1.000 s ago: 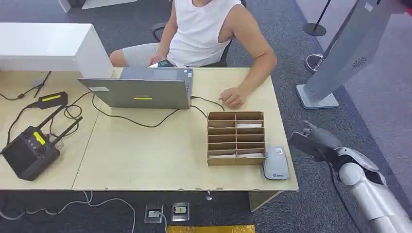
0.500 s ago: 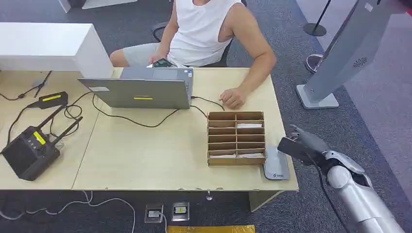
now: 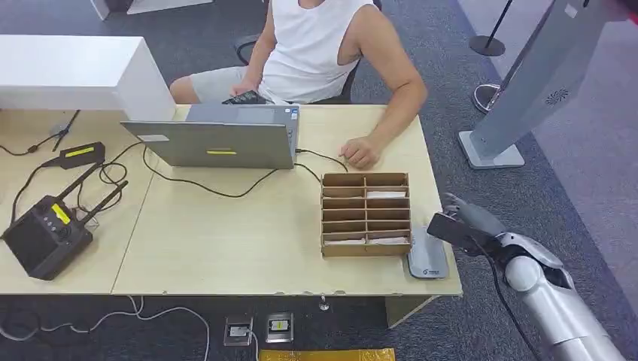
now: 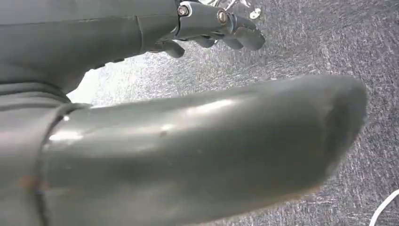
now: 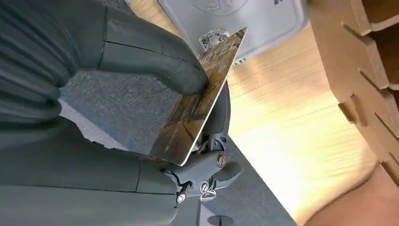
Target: Pass the card to the sensor for recognition and then transmit it.
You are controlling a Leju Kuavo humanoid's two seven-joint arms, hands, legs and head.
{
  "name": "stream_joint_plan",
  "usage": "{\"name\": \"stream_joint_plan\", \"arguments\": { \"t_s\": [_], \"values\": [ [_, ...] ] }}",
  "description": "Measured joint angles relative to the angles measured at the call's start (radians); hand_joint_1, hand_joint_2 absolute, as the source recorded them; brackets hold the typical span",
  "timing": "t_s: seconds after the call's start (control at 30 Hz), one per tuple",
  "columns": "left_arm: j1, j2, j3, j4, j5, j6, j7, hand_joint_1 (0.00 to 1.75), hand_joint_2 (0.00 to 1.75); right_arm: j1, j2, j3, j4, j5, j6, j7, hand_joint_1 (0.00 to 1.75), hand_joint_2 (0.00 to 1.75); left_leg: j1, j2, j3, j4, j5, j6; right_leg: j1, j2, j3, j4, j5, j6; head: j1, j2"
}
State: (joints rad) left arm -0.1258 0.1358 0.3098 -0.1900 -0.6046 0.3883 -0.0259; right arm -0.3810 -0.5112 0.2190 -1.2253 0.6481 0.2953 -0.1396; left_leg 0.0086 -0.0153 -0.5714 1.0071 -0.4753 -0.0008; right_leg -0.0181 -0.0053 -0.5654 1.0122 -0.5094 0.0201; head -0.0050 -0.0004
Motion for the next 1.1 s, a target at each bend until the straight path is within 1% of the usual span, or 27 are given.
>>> {"name": "stream_joint_plan", "arguments": {
  "t_s": [0.13,0.4,0.5,0.8,1.1],
  "values": [
    [0.000,0.000,0.000,0.000,-0.003,-0.002,0.000,0.00,0.00,0.005,0.000,0.000,-0.004,-0.003,0.012,-0.002,1.75,1.75,0.000,0.000,0.000,0.000,0.000,0.000,0.000,0.000,0.000,0.000,0.000,0.000,0.000,0.000],
    [0.000,0.000,0.001,0.000,-0.003,-0.002,0.000,0.00,0.00,0.013,0.005,0.004,-0.002,0.019,0.074,-0.019,1.75,1.75,0.000,0.000,0.000,0.000,0.000,0.000,0.000,0.000,0.000,0.000,0.000,0.000,0.000,0.000],
    [0.000,0.000,0.003,0.000,-0.006,-0.002,0.000,0.00,0.00,0.015,0.008,0.005,0.002,0.025,0.079,-0.021,1.75,1.75,0.000,0.001,0.001,0.000,0.000,0.000,0.000,0.001,0.000,0.000,0.000,0.000,0.000,0.000],
    [0.000,-0.001,0.018,0.000,-0.009,-0.003,0.000,0.00,0.00,0.015,0.019,0.006,0.027,0.033,0.069,-0.030,1.75,1.75,0.001,0.005,0.004,0.000,-0.001,-0.001,0.001,0.005,0.003,0.000,0.000,0.000,0.000,0.000],
    [-0.001,-0.001,0.021,0.000,-0.010,-0.002,-0.001,0.00,0.00,-0.016,0.023,0.011,0.051,0.058,0.021,-0.037,1.75,1.75,0.001,0.006,0.004,0.000,-0.001,-0.001,0.001,0.005,0.003,0.000,0.000,0.000,0.000,0.000]
  ]
}}
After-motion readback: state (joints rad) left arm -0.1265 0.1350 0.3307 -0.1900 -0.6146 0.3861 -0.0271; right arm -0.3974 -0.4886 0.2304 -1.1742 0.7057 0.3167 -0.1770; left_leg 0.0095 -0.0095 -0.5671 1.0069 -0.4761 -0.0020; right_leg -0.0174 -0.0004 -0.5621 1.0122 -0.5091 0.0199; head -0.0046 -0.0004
